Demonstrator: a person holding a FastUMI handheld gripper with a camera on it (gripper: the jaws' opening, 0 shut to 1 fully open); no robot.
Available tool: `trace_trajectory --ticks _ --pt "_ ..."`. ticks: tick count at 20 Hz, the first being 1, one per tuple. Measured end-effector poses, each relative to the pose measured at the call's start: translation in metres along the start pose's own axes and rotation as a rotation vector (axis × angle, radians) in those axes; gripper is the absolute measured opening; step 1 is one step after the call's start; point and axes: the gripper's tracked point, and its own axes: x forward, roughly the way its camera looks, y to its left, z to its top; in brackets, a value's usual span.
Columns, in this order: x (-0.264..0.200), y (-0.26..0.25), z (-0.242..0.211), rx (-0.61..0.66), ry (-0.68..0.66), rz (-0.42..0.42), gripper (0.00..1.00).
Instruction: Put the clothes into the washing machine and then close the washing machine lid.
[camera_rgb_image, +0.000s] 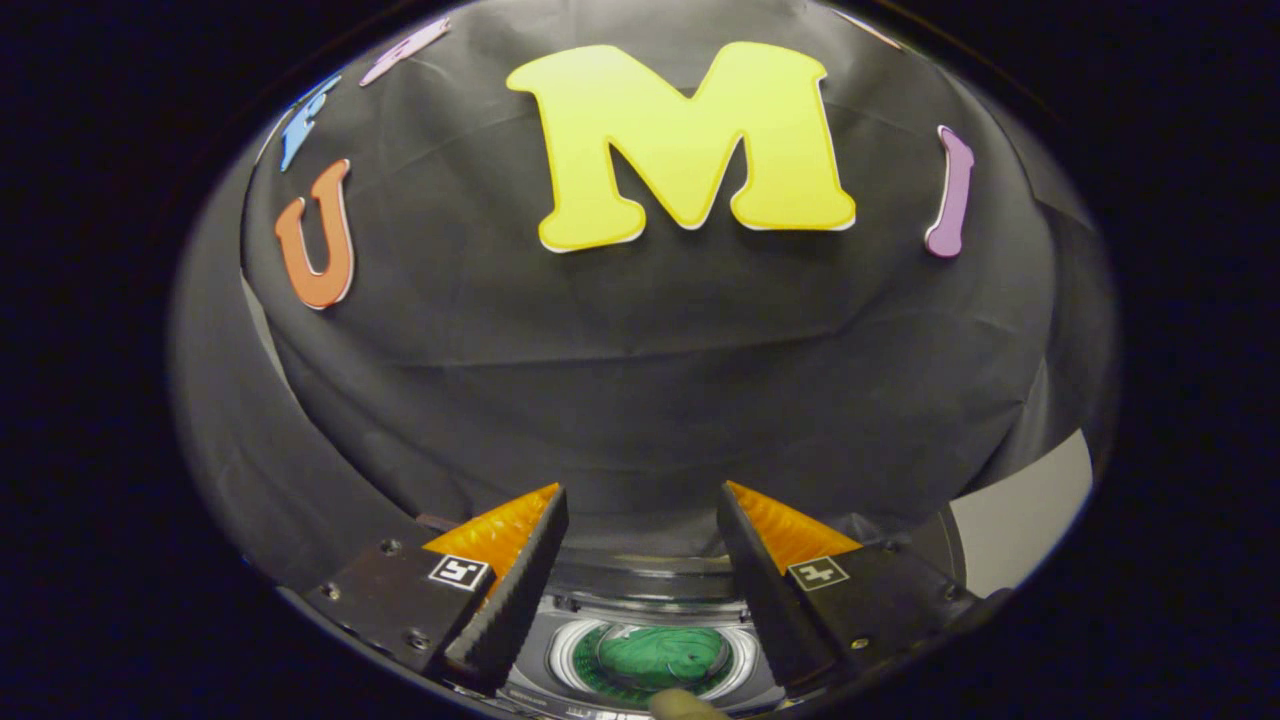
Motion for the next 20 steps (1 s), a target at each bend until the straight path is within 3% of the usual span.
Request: trace_trajectory --ticks 9,20 --pt "0.043 -0.011 -0.036 -0.004 0.176 -0.085 0.94" --pt "0.039 -0.011 -0.040 0.006 0.130 -0.074 0.98"
